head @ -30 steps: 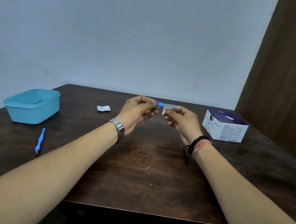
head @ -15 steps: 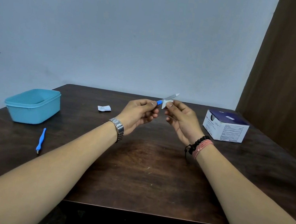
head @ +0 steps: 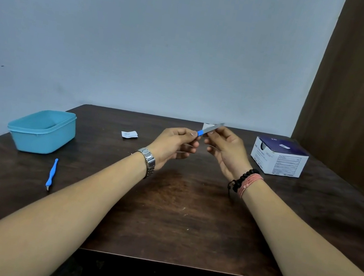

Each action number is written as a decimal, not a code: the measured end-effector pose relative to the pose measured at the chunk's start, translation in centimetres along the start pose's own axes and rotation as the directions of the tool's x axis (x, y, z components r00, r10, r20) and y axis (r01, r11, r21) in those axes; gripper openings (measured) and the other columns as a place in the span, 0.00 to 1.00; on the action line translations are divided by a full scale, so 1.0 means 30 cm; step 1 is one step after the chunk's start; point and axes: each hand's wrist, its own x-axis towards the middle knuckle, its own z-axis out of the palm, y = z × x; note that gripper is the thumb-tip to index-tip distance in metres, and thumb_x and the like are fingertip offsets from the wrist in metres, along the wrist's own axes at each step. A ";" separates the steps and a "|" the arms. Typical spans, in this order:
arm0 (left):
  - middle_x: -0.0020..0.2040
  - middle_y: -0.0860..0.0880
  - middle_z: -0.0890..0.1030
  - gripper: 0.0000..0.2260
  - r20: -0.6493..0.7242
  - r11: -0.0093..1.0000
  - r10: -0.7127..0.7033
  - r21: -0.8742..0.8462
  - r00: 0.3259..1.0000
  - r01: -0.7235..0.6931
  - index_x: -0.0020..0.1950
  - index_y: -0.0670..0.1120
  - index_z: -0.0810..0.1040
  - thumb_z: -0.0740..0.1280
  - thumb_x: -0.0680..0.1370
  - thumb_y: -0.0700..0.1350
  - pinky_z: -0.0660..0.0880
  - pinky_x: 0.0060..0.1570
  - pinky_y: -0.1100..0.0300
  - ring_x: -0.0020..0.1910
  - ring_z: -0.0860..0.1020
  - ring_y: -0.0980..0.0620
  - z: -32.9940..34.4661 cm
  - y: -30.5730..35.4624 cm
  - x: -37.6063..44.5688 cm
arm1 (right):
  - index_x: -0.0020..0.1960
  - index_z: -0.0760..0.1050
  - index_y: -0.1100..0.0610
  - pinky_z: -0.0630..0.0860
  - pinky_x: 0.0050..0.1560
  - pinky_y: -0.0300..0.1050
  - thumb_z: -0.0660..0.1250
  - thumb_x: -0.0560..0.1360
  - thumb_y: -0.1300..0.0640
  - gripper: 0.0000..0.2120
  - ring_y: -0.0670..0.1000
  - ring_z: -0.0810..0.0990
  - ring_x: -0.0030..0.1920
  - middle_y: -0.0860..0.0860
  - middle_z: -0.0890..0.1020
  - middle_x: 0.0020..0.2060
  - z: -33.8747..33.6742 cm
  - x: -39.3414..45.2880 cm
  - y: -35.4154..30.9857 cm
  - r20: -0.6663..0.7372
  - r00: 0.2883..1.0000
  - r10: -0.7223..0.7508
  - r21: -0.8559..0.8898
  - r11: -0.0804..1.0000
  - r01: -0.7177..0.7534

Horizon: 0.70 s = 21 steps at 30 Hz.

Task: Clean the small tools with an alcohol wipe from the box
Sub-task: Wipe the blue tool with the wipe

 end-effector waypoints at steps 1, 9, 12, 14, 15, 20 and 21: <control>0.37 0.52 0.81 0.07 0.004 1.000 -0.002 0.006 1.000 0.002 0.45 0.47 0.80 0.64 0.80 0.45 0.75 0.36 0.65 0.36 0.79 0.55 0.000 0.001 -0.001 | 0.43 0.76 0.57 0.74 0.34 0.35 0.63 0.78 0.68 0.09 0.45 0.79 0.34 0.48 0.82 0.36 -0.001 0.000 -0.003 0.008 1.000 -0.008 0.018 1.000 0.008; 0.38 0.51 0.81 0.07 -0.035 1.000 0.007 -0.011 0.999 -0.008 0.45 0.47 0.79 0.64 0.81 0.45 0.75 0.36 0.65 0.36 0.79 0.55 -0.007 0.004 0.004 | 0.45 0.75 0.57 0.75 0.35 0.35 0.63 0.78 0.66 0.06 0.44 0.80 0.36 0.49 0.80 0.38 -0.012 0.004 -0.033 -0.037 0.999 -0.021 0.179 0.984 0.027; 0.38 0.51 0.80 0.07 -0.029 1.000 0.021 -0.020 0.999 -0.021 0.44 0.47 0.79 0.64 0.81 0.45 0.75 0.36 0.65 0.35 0.78 0.55 -0.005 0.006 0.003 | 0.43 0.76 0.57 0.74 0.34 0.35 0.67 0.77 0.65 0.05 0.45 0.78 0.34 0.50 0.81 0.36 -0.012 0.005 -0.025 -0.090 0.996 0.012 0.035 0.999 -0.009; 0.38 0.51 0.80 0.08 -0.023 1.000 0.022 0.008 0.999 -0.022 0.44 0.47 0.79 0.63 0.81 0.45 0.75 0.36 0.65 0.36 0.78 0.55 -0.002 0.004 0.002 | 0.42 0.77 0.58 0.73 0.33 0.36 0.68 0.76 0.66 0.06 0.45 0.77 0.33 0.50 0.81 0.34 -0.002 0.003 -0.011 -0.088 0.996 0.034 -0.083 0.996 -0.041; 0.38 0.51 0.80 0.08 -0.023 0.999 0.022 0.030 1.000 -0.021 0.44 0.47 0.79 0.63 0.81 0.45 0.75 0.36 0.65 0.36 0.78 0.55 -0.002 0.003 0.002 | 0.41 0.77 0.57 0.74 0.33 0.36 0.68 0.76 0.66 0.06 0.45 0.77 0.32 0.50 0.81 0.33 0.004 0.002 -0.005 -0.076 0.996 0.039 -0.118 0.992 -0.047; 0.37 0.52 0.80 0.08 -0.040 0.997 0.009 0.083 0.999 -0.006 0.44 0.48 0.79 0.63 0.81 0.45 0.74 0.37 0.65 0.35 0.78 0.55 -0.005 0.000 0.004 | 0.41 0.75 0.58 0.74 0.33 0.35 0.65 0.76 0.68 0.08 0.44 0.76 0.32 0.51 0.80 0.34 0.009 0.001 -0.013 -0.047 0.998 0.029 -0.062 0.998 -0.032; 0.37 0.52 0.80 0.08 -0.044 0.997 0.007 0.083 0.999 -0.003 0.44 0.48 0.79 0.63 0.81 0.45 0.74 0.37 0.65 0.35 0.79 0.55 -0.006 0.000 0.005 | 0.41 0.74 0.58 0.74 0.33 0.35 0.65 0.76 0.69 0.09 0.44 0.77 0.32 0.51 0.80 0.33 0.007 0.001 -0.017 -0.045 0.999 0.026 -0.024 0.999 -0.027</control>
